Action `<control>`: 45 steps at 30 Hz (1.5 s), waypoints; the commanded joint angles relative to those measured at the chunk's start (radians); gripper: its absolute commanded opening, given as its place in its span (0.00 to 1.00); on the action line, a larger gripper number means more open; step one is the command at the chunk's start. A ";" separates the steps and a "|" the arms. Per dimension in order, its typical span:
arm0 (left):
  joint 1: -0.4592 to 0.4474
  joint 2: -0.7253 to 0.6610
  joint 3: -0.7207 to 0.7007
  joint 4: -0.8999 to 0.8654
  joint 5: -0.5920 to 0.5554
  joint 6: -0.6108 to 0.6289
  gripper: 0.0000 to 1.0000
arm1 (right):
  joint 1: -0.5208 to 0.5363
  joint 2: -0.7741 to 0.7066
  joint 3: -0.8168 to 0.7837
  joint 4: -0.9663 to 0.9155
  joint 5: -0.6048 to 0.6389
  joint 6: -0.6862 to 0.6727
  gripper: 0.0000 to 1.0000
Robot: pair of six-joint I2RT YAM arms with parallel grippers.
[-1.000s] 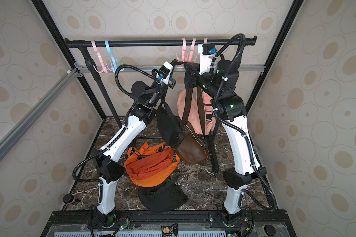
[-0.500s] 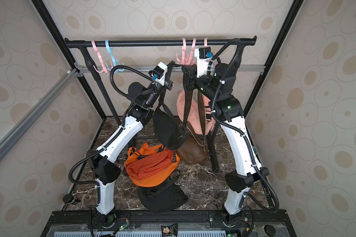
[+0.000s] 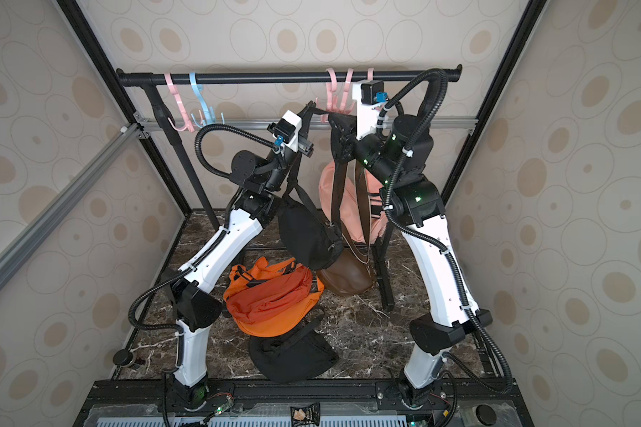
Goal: Hang the bag on a hook
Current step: Hang the bag on the hook.
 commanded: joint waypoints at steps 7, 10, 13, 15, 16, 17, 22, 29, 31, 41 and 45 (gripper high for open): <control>0.183 0.102 0.103 0.131 -0.230 -0.028 0.00 | -0.048 0.022 0.190 0.086 0.238 -0.092 0.00; 0.186 0.120 0.123 0.121 -0.204 -0.034 0.00 | -0.048 0.037 0.200 0.092 0.243 -0.102 0.00; 0.186 0.129 0.125 0.122 -0.197 -0.024 0.00 | -0.048 0.041 0.204 0.091 0.251 -0.103 0.00; 0.186 0.128 0.109 0.114 -0.188 -0.015 0.00 | -0.049 0.042 0.198 0.088 0.247 -0.097 0.00; 0.186 0.124 0.097 0.110 -0.189 -0.017 0.00 | -0.048 0.043 0.195 0.085 0.248 -0.095 0.00; 0.185 0.118 0.081 0.102 -0.189 -0.022 0.00 | -0.048 0.042 0.188 0.080 0.246 -0.090 0.00; 0.184 0.089 -0.001 0.084 -0.186 -0.063 0.00 | -0.048 -0.039 0.035 0.130 0.245 -0.069 0.00; 0.138 0.022 -0.113 0.043 -0.169 -0.046 0.00 | -0.049 -0.136 -0.085 0.148 0.189 -0.022 0.00; 0.125 -0.002 -0.143 0.026 -0.156 -0.048 0.12 | -0.049 -0.155 -0.108 0.154 0.198 -0.025 0.00; 0.052 -0.122 -0.326 -0.033 -0.189 0.026 0.40 | -0.049 -0.238 -0.215 0.121 0.182 -0.011 0.18; 0.027 -0.180 -0.395 -0.045 -0.186 0.037 0.49 | -0.049 -0.274 -0.267 0.107 0.141 0.012 0.37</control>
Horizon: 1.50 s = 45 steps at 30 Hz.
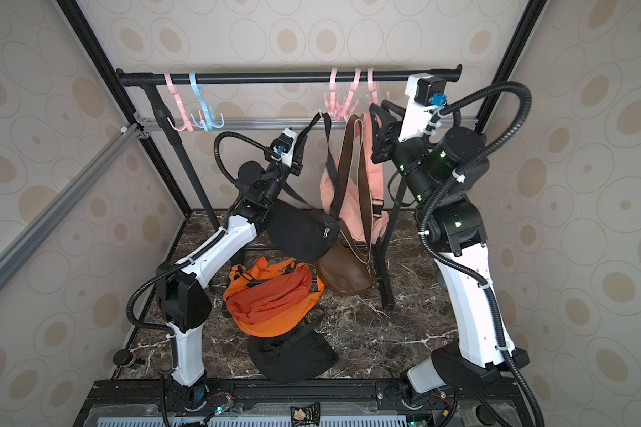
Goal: Hang the bag on a hook
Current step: Hang the bag on the hook, then pick up the bag from the bag.
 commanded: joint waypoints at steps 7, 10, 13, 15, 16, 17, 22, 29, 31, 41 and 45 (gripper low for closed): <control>-0.058 -0.167 -0.122 -0.004 -0.022 0.028 0.58 | -0.001 -0.076 -0.146 0.029 -0.033 0.073 0.46; -0.069 -0.226 -0.179 0.010 -0.014 -0.001 0.76 | -0.002 -0.093 -0.156 0.017 -0.050 0.099 0.48; -0.075 -0.317 -0.274 0.057 0.002 -0.080 0.99 | -0.002 -0.112 -0.179 0.017 -0.065 0.129 0.53; -0.080 -0.378 -0.338 0.077 -0.005 -0.131 1.00 | -0.002 -0.117 -0.191 0.003 -0.073 0.145 0.55; -0.084 -0.411 -0.378 0.083 -0.013 -0.150 1.00 | -0.002 -0.117 -0.196 -0.007 -0.072 0.151 0.57; -0.087 -0.441 -0.417 0.086 -0.029 -0.164 1.00 | -0.001 -0.117 -0.197 -0.024 -0.073 0.157 0.58; -0.101 -0.585 -0.552 0.027 -0.181 -0.205 1.00 | 0.008 -0.140 -0.290 -0.029 -0.145 0.225 0.64; -0.103 -0.777 -0.661 -0.256 -0.357 -0.301 1.00 | 0.268 -0.173 -0.510 0.020 0.045 0.207 0.66; -0.102 -0.841 -0.715 -0.316 -0.418 -0.334 1.00 | 0.335 -0.193 -0.612 0.073 0.099 0.219 0.65; -0.091 -1.187 -1.057 -0.573 -0.697 -0.458 1.00 | 0.578 -0.152 -1.001 0.088 0.060 0.235 0.63; -0.054 -1.247 -1.160 -0.595 -0.731 -0.496 1.00 | 0.653 -0.098 -1.104 0.032 0.060 0.269 0.63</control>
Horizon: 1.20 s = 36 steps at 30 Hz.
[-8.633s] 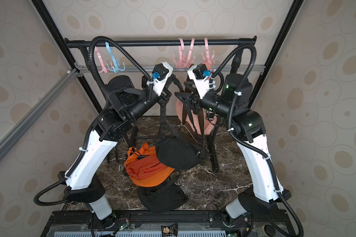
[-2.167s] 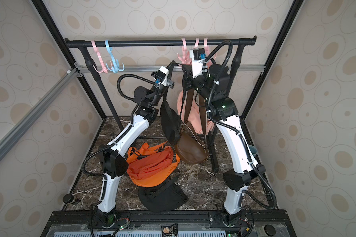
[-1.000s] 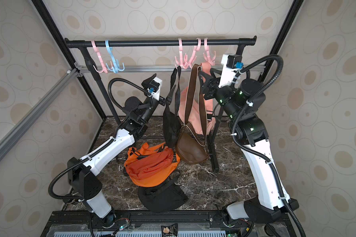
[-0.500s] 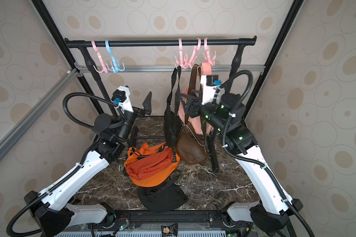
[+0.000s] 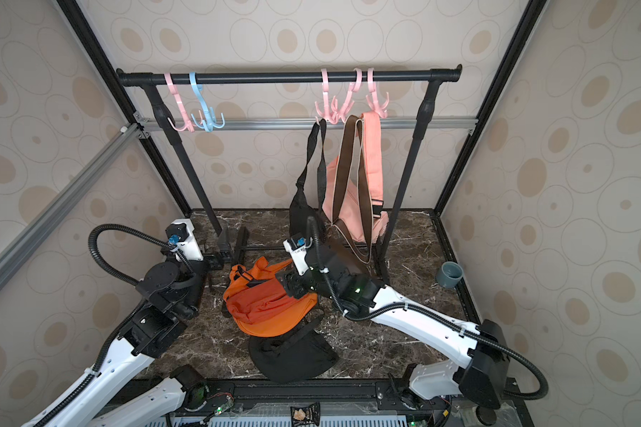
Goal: Hang the bag on a hook
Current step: Pick up the bag from the bag.
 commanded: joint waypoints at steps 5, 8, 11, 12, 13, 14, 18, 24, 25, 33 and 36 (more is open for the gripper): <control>0.029 -0.105 -0.112 -0.022 -0.122 -0.080 1.00 | 0.042 0.102 -0.165 0.089 -0.098 0.129 0.64; 0.030 -0.169 -0.170 0.032 -0.151 -0.087 1.00 | 0.040 0.217 -0.044 0.093 -0.064 0.079 0.65; 0.031 -0.213 -0.192 0.059 -0.192 -0.059 1.00 | 0.029 0.356 0.097 0.106 -0.059 0.027 0.64; 0.030 -0.225 -0.203 0.077 -0.205 -0.039 1.00 | 0.021 0.399 0.142 0.101 -0.069 0.020 0.64; 0.030 -0.239 -0.214 0.091 -0.220 -0.025 1.00 | 0.014 0.441 0.190 0.101 -0.064 0.019 0.63; 0.031 -0.249 -0.218 0.094 -0.236 -0.024 1.00 | 0.010 0.477 0.219 0.120 -0.060 0.017 0.62; 0.031 -0.275 -0.235 0.111 -0.225 -0.009 1.00 | -0.021 0.617 0.379 0.122 0.001 0.000 0.62; 0.028 -0.269 -0.235 0.112 -0.223 0.013 1.00 | -0.083 0.820 0.601 0.050 -0.015 0.065 0.61; 0.029 -0.271 -0.235 0.114 -0.221 0.015 1.00 | -0.089 0.841 0.619 0.053 -0.017 0.068 0.60; 0.028 -0.276 -0.246 0.129 -0.221 0.034 1.00 | -0.111 0.973 0.767 -0.022 -0.029 0.077 0.59; 0.029 -0.272 -0.247 0.131 -0.217 0.039 1.00 | -0.113 0.991 0.774 -0.015 -0.115 0.085 0.57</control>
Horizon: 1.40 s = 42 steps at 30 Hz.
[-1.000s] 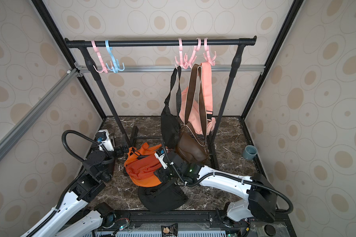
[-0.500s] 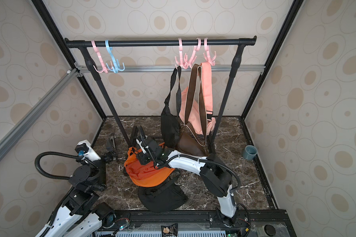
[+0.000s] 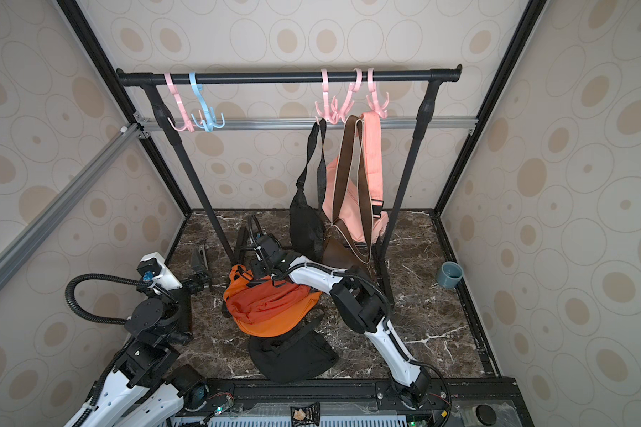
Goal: Hang the bag on a hook
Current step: Pick up the bag from the bag.
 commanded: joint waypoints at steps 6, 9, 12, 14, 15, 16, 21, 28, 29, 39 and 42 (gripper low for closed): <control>0.004 -0.003 -0.005 0.036 -0.001 0.028 1.00 | -0.004 -0.020 -0.051 0.032 -0.118 0.026 0.25; 0.003 0.001 -0.005 0.038 0.003 0.030 1.00 | -0.006 -0.060 -0.086 0.054 -0.142 0.009 0.00; 0.004 -0.001 -0.006 0.040 0.013 0.034 1.00 | -0.005 -0.126 -0.102 0.045 -0.201 -0.005 0.00; 0.004 -0.006 -0.010 0.042 0.026 0.035 1.00 | -0.002 -0.218 -0.139 0.058 -0.245 -0.015 0.00; 0.003 -0.009 -0.010 0.045 0.033 0.036 1.00 | -0.001 -0.262 -0.154 0.061 -0.261 -0.023 0.00; 0.004 -0.016 -0.011 0.046 0.043 0.036 1.00 | -0.001 -0.304 -0.168 0.067 -0.278 -0.033 0.00; 0.005 -0.050 -0.020 0.064 0.095 0.032 1.00 | 0.031 -0.510 -0.188 0.009 -0.350 -0.116 0.00; 0.004 -0.170 -0.057 0.151 0.330 0.082 1.00 | 0.042 -0.709 -0.215 -0.016 -0.476 -0.130 0.00; 0.004 -0.189 -0.061 0.162 0.393 0.097 1.00 | 0.042 -0.728 -0.217 -0.015 -0.496 -0.128 0.00; -0.004 -0.022 0.085 -0.092 1.028 0.134 1.00 | 0.042 -0.840 -0.186 -0.026 -0.732 -0.138 0.00; -0.010 0.007 0.093 -0.086 1.004 0.154 1.00 | 0.042 -0.871 -0.185 -0.046 -0.770 -0.159 0.00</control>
